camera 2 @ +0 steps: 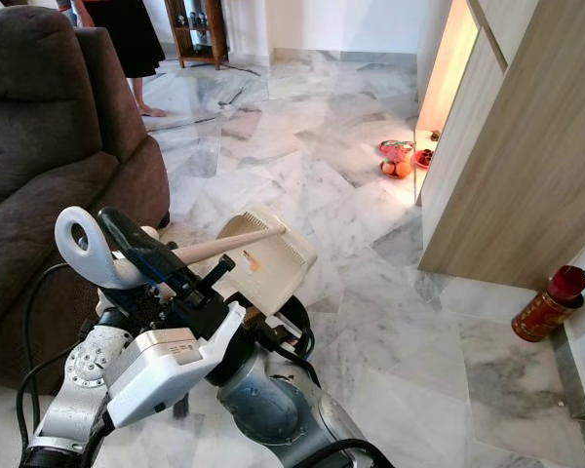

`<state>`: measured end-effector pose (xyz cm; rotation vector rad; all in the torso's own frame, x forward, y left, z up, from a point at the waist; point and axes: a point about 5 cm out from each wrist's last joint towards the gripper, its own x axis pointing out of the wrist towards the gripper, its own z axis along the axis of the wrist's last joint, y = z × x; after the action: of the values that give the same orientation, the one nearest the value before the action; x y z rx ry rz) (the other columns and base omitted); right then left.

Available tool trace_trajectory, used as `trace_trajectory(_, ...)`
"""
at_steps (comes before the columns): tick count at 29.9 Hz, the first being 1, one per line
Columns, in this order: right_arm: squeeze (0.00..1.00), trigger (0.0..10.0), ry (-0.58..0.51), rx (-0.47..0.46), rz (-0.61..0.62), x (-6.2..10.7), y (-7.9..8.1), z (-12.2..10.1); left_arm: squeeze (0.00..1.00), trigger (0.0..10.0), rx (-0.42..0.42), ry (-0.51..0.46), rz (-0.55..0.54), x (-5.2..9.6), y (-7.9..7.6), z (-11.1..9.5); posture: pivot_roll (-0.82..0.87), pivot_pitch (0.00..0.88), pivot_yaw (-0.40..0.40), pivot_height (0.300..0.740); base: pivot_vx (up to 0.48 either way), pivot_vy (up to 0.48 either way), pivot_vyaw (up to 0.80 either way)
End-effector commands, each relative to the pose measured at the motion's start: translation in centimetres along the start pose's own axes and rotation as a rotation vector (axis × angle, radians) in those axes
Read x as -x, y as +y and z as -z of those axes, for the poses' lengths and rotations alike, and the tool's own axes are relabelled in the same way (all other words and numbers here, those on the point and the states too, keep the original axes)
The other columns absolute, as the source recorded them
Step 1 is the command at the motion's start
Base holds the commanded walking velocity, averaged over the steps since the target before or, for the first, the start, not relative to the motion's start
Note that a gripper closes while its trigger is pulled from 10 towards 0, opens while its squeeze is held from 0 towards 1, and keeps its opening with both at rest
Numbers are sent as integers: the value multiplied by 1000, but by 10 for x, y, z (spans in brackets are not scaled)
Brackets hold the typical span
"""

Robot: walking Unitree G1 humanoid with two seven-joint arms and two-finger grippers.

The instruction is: Sweep floor

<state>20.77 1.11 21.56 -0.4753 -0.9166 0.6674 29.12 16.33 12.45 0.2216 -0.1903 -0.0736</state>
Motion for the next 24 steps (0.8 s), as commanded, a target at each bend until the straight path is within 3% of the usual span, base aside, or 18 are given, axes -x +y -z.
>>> trace_trajectory(1, 0, 10000, -66, 36, 13, -5, -6, -7, 0, 10000, -39, -51, -12, -4, 5, -8, 181, 65, 52, 740, 0, 0, 0)
trace_trajectory(16, 0, 10000, 67, 91, 139, -5, -33, 19, 0, 10000, -47, -54, -35, -2, 10, -9, 163, 72, 45, 740, 0, 0, 0)
trace_trajectory(24, 0, 10000, 165, 58, 271, 0, -56, 33, 0, 10000, -51, -59, -39, -1, 12, -9, 166, 46, 42, 740, 0, 0, 0)
